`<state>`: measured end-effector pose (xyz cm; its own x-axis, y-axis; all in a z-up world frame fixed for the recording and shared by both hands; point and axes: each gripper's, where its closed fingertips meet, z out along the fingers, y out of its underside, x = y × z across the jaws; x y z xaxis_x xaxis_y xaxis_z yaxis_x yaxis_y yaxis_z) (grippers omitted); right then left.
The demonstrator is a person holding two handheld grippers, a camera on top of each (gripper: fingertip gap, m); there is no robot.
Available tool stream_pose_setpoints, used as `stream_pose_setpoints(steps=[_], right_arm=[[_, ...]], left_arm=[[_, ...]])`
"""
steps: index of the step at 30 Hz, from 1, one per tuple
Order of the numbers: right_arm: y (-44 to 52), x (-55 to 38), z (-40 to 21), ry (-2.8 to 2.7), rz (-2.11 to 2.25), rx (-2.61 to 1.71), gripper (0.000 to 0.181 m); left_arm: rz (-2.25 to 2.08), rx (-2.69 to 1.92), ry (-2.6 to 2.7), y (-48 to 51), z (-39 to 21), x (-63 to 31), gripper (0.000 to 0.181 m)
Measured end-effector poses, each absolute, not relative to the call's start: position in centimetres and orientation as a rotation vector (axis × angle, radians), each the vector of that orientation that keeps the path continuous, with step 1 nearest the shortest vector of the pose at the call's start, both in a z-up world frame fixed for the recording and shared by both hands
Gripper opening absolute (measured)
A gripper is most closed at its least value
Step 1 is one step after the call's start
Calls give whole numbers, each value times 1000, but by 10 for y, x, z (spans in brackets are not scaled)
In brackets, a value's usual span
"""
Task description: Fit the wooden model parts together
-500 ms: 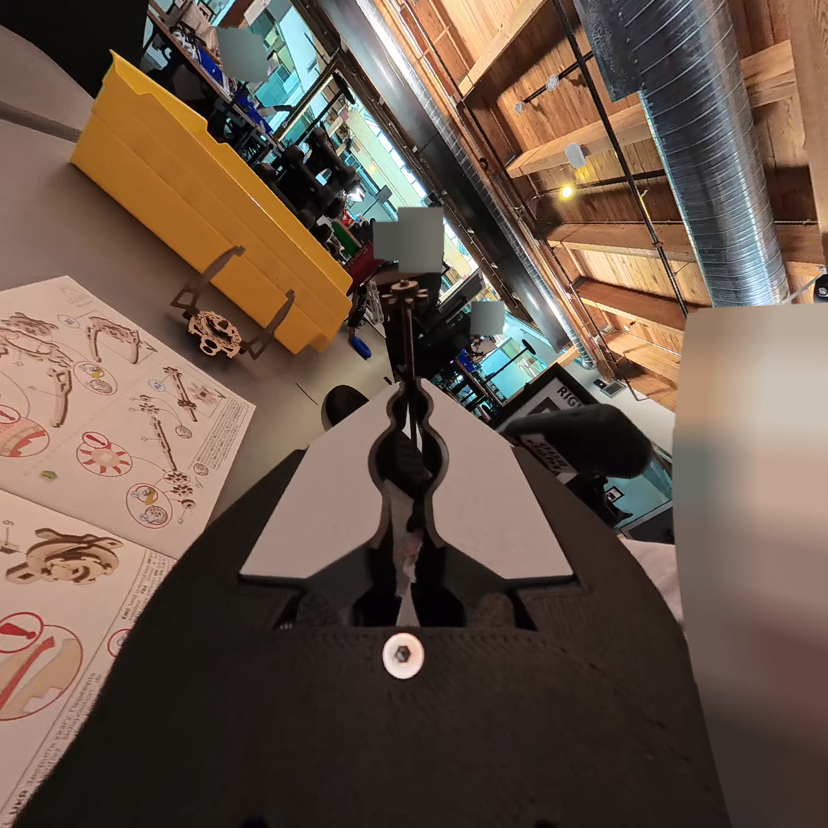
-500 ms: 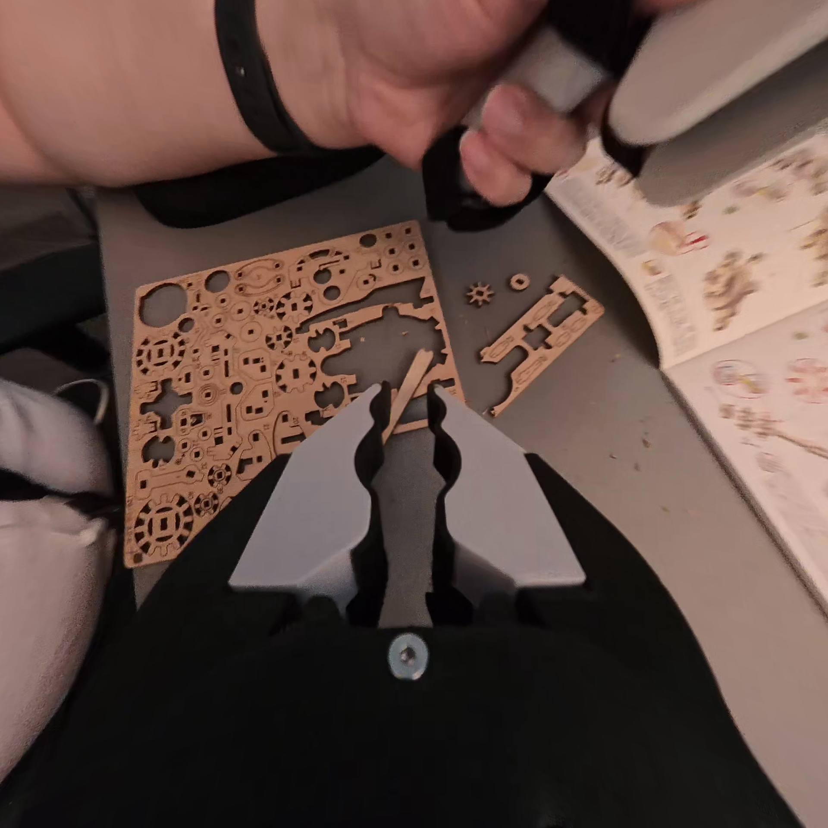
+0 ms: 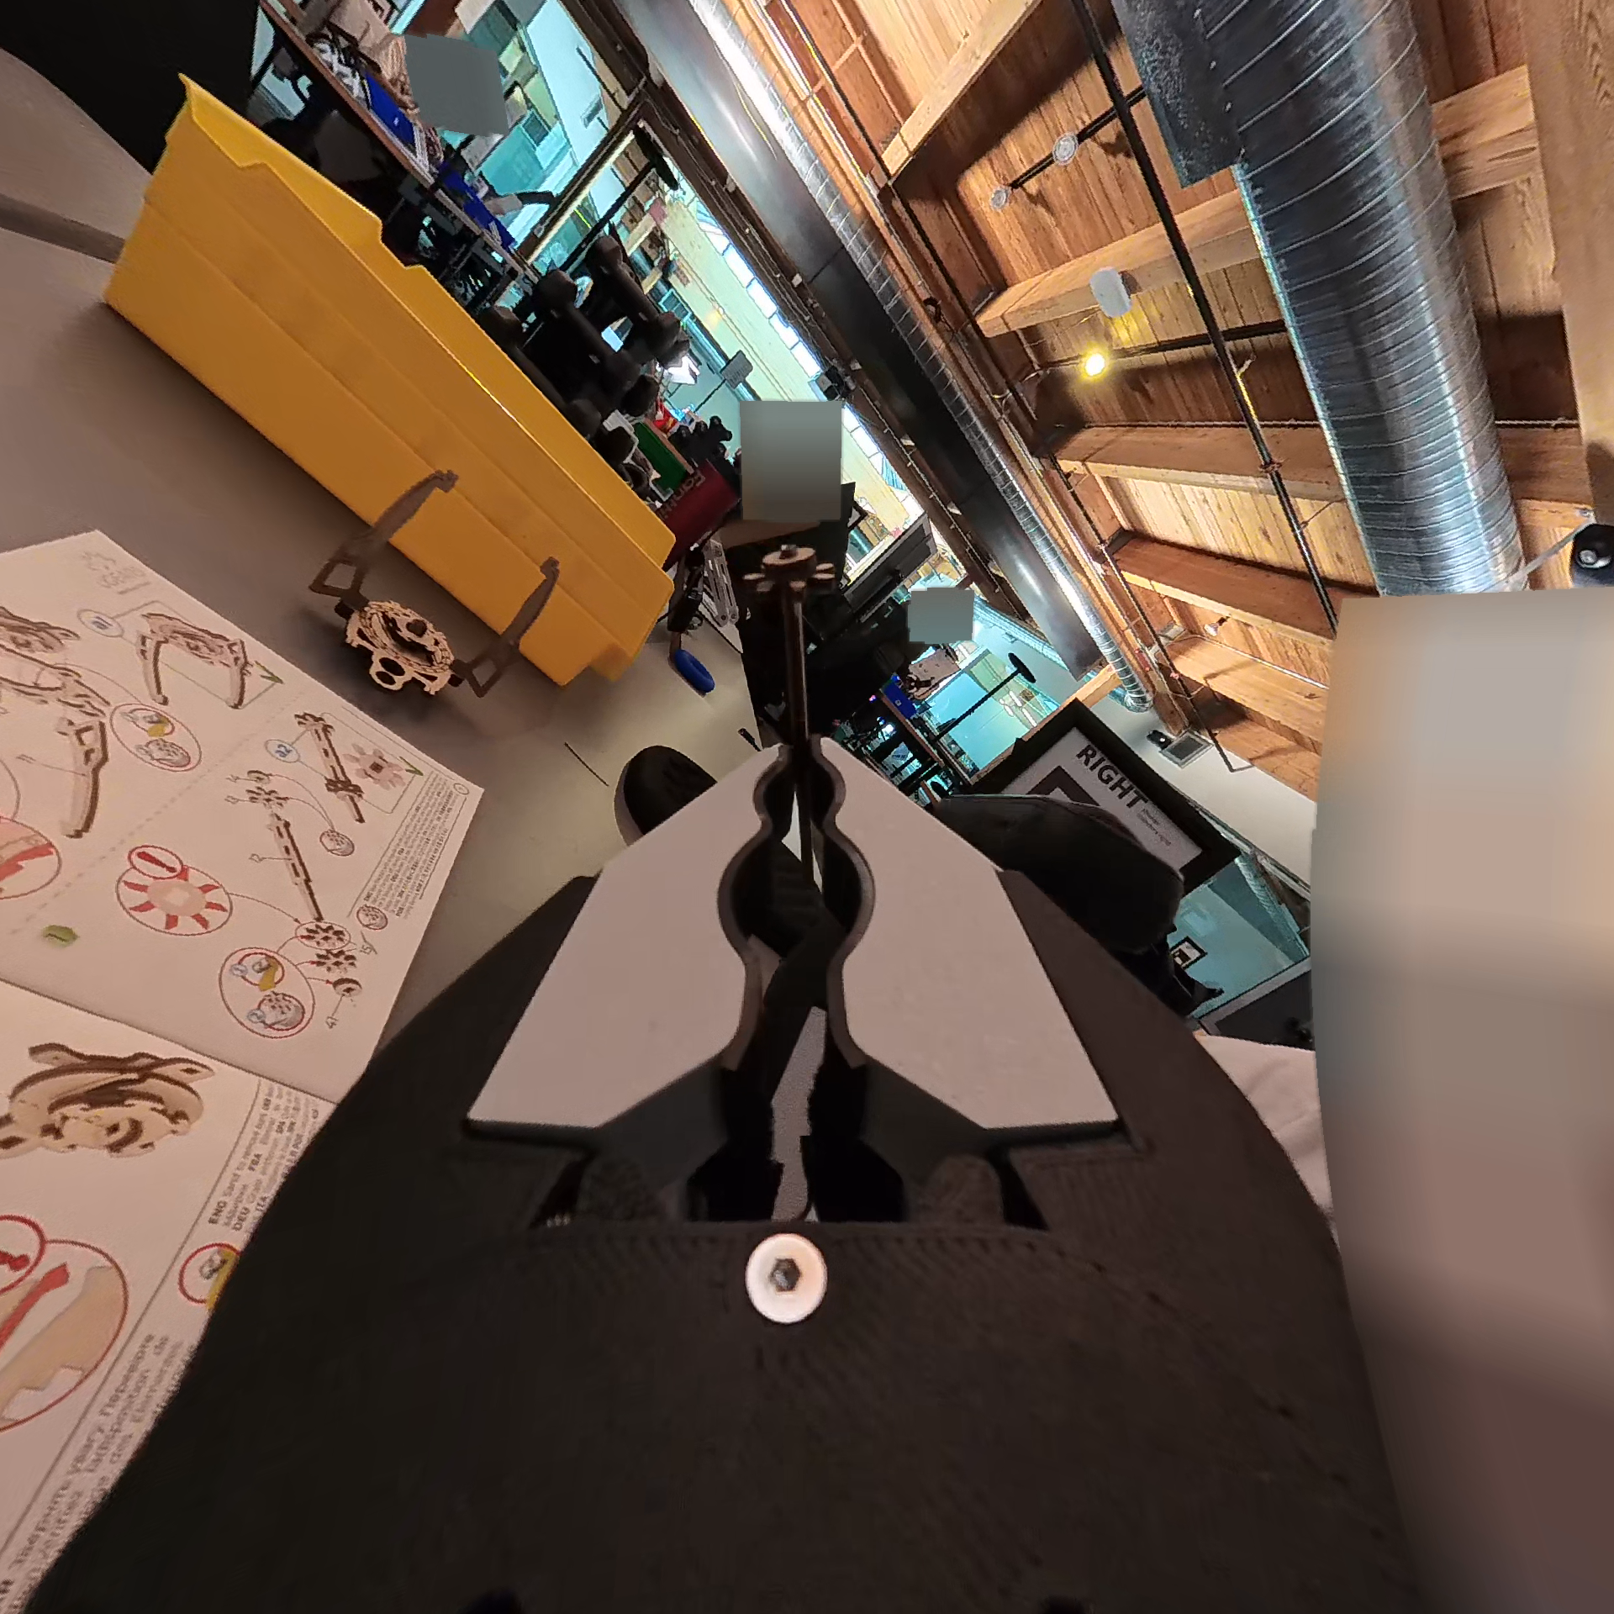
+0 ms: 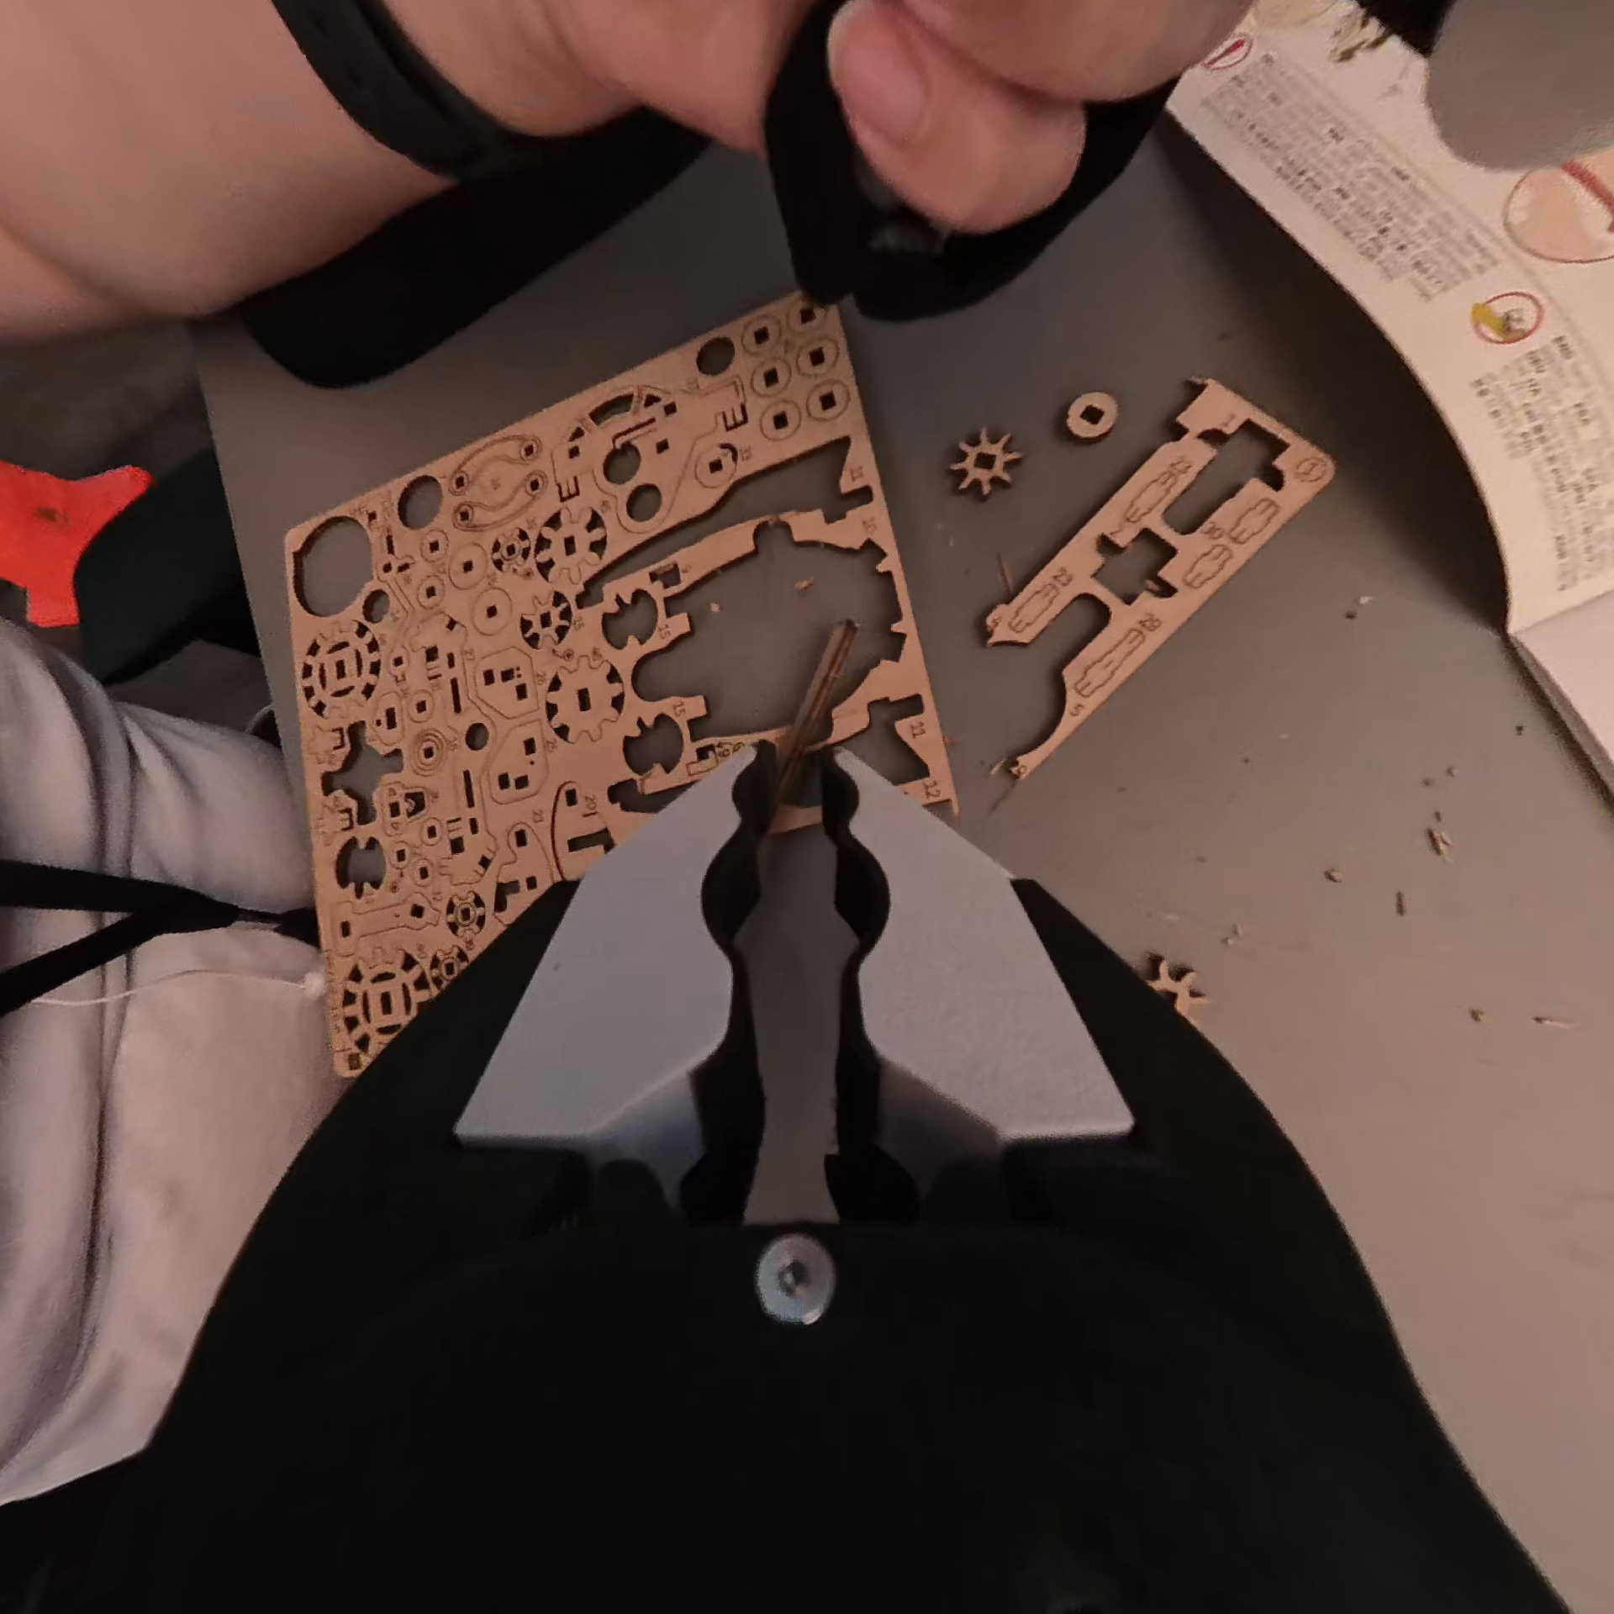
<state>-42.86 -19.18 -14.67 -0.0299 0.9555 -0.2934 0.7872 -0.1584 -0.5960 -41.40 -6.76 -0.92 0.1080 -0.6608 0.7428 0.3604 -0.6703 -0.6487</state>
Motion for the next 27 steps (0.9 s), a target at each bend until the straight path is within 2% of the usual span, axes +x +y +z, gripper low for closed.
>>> stream_pose_setpoints(steps=[5, 13, 16, 19, 22, 27], right_arm=[[-188, -430, -145, -1840, 993, -2056, 0], [-185, -425, -130, -1854, 733, -1787, 0], [-174, -425, -95, -1835, 672, -1502, 0], [-161, -421, -34, -1688, 727, -1167, 0], [-134, -419, 13, -1516, 840, -1101, 0], [-130, -413, 40, -1412, 969, -951, 0]], left_arm=[[-1674, -1615, 305, -68, -9, -413, 0], [-1678, -1619, 300, -68, -10, -414, 0], [-1785, -1565, 264, -71, -3, -414, 0], [-1983, -1455, 176, -73, 9, -420, 0], [-2167, -1302, 149, -81, 26, -424, 0], [-2257, -1226, 126, -86, 31, -424, 0]])
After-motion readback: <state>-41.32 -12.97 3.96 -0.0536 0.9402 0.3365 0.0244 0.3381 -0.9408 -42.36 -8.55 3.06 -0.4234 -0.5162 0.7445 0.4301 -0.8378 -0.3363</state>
